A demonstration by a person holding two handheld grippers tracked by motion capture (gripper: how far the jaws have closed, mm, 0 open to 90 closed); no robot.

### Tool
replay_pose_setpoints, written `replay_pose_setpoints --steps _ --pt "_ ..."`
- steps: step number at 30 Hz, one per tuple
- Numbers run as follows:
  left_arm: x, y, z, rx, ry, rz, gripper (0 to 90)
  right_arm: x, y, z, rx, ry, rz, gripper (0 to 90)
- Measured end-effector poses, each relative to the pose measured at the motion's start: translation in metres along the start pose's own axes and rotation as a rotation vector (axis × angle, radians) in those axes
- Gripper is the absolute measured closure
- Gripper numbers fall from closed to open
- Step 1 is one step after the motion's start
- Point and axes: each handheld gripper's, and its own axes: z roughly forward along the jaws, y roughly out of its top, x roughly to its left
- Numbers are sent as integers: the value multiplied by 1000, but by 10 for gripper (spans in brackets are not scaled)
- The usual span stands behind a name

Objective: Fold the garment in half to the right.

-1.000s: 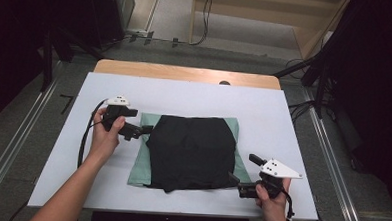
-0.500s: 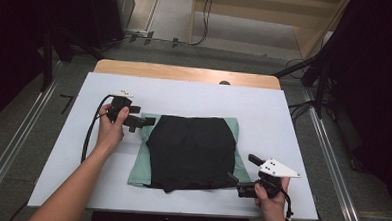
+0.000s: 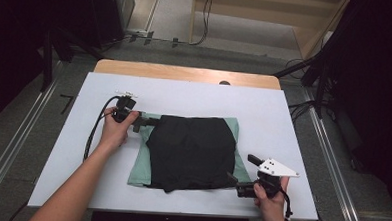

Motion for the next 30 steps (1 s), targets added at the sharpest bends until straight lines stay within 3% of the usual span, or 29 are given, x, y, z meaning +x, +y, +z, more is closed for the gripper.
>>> replay_pose_setpoints --steps 2,8,11,15,20,22,25,30 --pt "-1 -1 3 9 -6 -3 148 1 0 1 3 0 -3 0" --pt "-2 -3 2 4 -23 -26 320 1 0 3 9 3 -2 0" --pt "-6 -2 0 -2 -18 -19 416 1 -1 3 11 4 -2 0" --pt "-16 0 -5 -9 3 21 567 2 0 5 13 7 -3 0" --pt "-20 2 -11 -23 -15 22 754 5 1 6 11 15 -6 0" --pt "-22 3 -12 -24 -12 34 777 7 1 6 8 23 -7 0" --pt "-26 3 -13 -27 -6 47 791 11 4 5 2 44 -8 131" --pt "-32 6 -17 -26 6 70 802 20 9 8 -11 66 -9 131"
